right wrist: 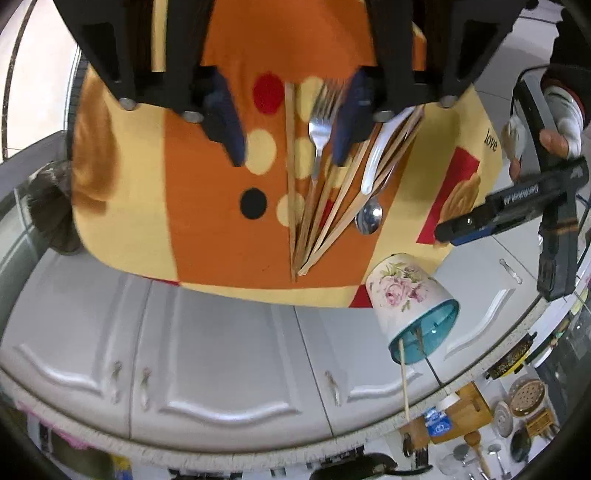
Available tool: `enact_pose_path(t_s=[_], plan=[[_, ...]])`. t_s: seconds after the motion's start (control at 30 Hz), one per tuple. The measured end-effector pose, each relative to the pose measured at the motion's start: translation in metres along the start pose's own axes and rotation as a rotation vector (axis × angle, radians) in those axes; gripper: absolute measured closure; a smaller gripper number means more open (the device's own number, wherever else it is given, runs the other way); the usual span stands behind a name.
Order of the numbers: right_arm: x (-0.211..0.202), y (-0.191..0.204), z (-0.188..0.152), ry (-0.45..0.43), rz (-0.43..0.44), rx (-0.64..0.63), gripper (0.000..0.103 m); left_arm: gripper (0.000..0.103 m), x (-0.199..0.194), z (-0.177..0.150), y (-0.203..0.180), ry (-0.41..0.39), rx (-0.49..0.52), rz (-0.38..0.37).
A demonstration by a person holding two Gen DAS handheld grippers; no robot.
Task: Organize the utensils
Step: 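Grasp the wooden-handled fork with the right tool while the left tool grasps the metal spoon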
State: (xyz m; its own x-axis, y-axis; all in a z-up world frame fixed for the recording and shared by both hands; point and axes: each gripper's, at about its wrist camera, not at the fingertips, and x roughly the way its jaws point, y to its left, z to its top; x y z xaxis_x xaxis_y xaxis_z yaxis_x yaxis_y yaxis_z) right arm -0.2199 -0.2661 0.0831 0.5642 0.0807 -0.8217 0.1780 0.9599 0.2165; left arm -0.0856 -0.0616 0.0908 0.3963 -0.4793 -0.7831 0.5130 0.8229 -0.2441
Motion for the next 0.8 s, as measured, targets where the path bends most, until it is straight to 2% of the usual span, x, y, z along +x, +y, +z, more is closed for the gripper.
enact_pose_path(t_s=[0.2, 0.6, 0.7, 0.8], plan=[[0.04, -0.003, 0.035, 0.025, 0.064, 0.033, 0.073, 0.04, 0.027, 0.001, 0.0, 0.049, 0.06, -0.023], [0.094, -0.002, 0.066, 0.119, 0.08, -0.003, 0.074, 0.041, 0.077, 0.017, -0.008, 0.162, 0.175, -0.102], [0.1, -0.005, 0.069, 0.128, 0.081, -0.006, 0.074, 0.047, 0.086, 0.018, -0.012, 0.201, 0.207, -0.13], [0.106, -0.005, 0.073, 0.137, 0.076, -0.026, 0.074, 0.058, 0.091, 0.021, -0.017, 0.216, 0.241, -0.137]])
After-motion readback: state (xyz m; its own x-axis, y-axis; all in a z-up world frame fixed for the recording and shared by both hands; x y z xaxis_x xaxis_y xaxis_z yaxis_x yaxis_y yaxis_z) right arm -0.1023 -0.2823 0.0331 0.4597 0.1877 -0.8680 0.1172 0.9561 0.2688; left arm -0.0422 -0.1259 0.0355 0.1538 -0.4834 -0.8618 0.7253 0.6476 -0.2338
